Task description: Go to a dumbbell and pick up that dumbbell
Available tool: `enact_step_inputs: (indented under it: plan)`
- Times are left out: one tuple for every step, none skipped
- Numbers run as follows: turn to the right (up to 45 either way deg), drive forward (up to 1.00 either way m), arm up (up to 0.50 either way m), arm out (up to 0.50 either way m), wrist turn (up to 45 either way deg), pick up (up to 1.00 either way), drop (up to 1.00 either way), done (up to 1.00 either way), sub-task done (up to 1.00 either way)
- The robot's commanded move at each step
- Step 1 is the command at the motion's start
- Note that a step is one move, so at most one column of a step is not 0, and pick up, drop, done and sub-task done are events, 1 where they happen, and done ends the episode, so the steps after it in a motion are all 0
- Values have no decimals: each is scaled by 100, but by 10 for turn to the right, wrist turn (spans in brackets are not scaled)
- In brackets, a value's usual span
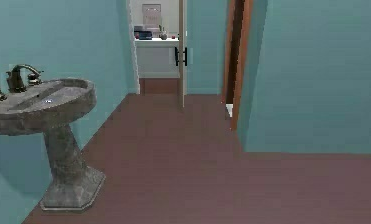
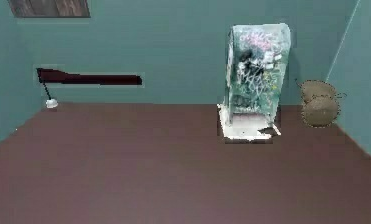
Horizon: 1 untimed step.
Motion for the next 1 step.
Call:
enact_step_inputs:
  plan:
    - [0, 100, 0, 0, 0, 0, 0, 0, 0]
